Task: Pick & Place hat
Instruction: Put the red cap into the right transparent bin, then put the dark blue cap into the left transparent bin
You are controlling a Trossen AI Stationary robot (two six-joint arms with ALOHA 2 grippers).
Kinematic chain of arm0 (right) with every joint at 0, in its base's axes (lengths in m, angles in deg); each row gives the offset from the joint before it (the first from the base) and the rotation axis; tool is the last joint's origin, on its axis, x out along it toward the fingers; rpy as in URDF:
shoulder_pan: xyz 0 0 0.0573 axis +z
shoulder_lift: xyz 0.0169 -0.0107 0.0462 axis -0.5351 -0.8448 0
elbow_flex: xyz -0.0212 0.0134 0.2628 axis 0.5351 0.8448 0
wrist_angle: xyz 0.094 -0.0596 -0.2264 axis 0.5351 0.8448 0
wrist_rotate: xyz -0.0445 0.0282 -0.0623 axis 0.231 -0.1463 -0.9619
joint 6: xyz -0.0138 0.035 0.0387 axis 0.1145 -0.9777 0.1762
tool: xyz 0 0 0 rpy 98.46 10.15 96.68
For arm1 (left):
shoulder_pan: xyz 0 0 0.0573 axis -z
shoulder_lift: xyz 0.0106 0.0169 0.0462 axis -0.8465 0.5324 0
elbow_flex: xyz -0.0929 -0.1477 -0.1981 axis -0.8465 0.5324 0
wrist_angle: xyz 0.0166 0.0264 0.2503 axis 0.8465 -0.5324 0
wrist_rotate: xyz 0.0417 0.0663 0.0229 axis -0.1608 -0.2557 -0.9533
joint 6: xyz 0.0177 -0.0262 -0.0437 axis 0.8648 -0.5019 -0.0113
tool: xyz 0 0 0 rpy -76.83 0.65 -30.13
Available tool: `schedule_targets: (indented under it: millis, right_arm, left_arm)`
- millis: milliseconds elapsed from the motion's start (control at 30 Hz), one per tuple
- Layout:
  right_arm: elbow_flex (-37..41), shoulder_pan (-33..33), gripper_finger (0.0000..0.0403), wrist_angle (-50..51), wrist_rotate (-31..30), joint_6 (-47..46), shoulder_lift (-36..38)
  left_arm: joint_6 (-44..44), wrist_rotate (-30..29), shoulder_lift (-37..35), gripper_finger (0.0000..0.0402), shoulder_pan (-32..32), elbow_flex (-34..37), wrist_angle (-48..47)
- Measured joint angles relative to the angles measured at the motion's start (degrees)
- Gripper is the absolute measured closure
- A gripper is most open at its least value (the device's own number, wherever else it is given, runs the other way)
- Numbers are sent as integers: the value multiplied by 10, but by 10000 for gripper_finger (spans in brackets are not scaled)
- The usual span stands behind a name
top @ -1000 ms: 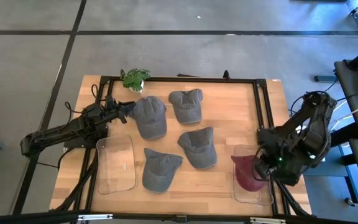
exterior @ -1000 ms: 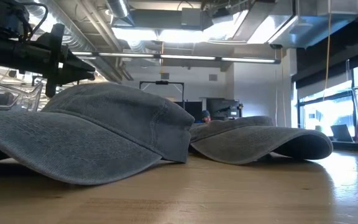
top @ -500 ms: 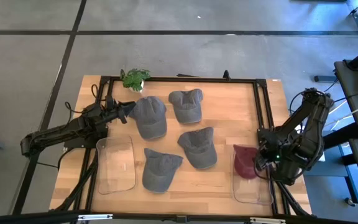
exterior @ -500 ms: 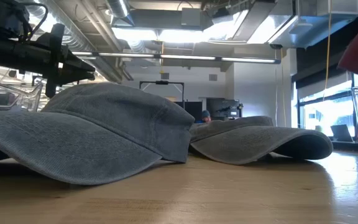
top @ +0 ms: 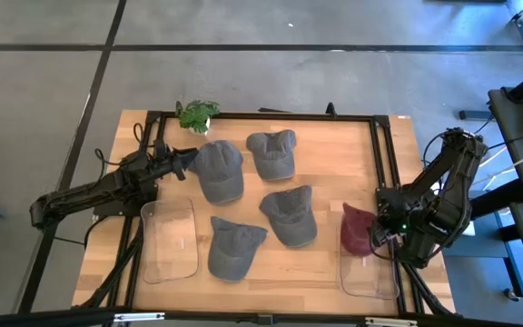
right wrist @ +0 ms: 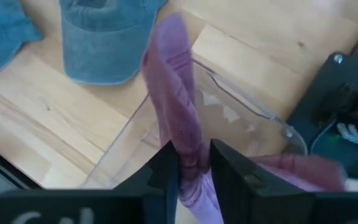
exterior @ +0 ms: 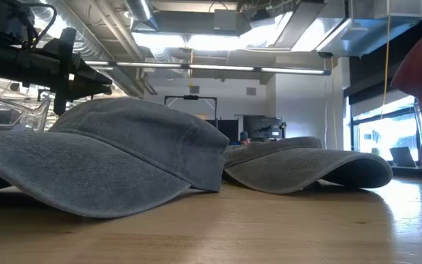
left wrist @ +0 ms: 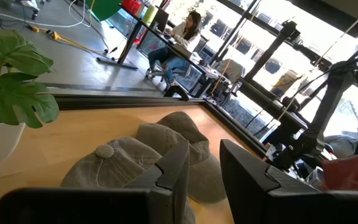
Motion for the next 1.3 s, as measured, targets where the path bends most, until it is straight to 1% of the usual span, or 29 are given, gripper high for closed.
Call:
schedule_targets:
  millis: [200,300,500,633,700,767,833,900,1000,1067,1167,1233,1300]
  right_arm:
    - [0,0,304,0,0,11,1]
    - [0,0,289,0,0,11,1]
    - [0,-5,219,0,0,11,1]
    - [-4,-15,178,1,-7,12,18]
    - [-12,-20,165,0,-42,15,28]
    - [-25,-25,157,0,-99,44,39]
    - [-43,-31,154,-1,-171,94,47]
    - [-58,-40,154,-3,-256,143,51]
    - [-73,-59,155,-25,-362,231,56]
    - [-80,-79,155,-37,-384,265,57]
    - [-80,-115,156,-56,-384,306,61]
    - [-80,-138,156,-67,-378,334,61]
    - [-80,-162,156,-75,-376,357,61]
  left_arm:
    - [0,1,0,316,0,0,0]
    - [0,0,0,316,0,0,0]
    - [0,0,0,315,0,0,0]
    - [0,0,0,315,0,0,8]
    - [-1,0,0,315,0,0,14]
    - [-1,0,0,315,0,0,29]
    - [0,7,0,315,0,0,57]
    - [4,24,0,315,0,0,93]
    - [19,70,2,315,0,-6,147]
    - [23,107,13,315,0,-26,150]
    - [33,159,56,315,0,-74,125]
    - [51,183,109,315,0,-122,95]
    - [70,195,173,315,0,-180,37]
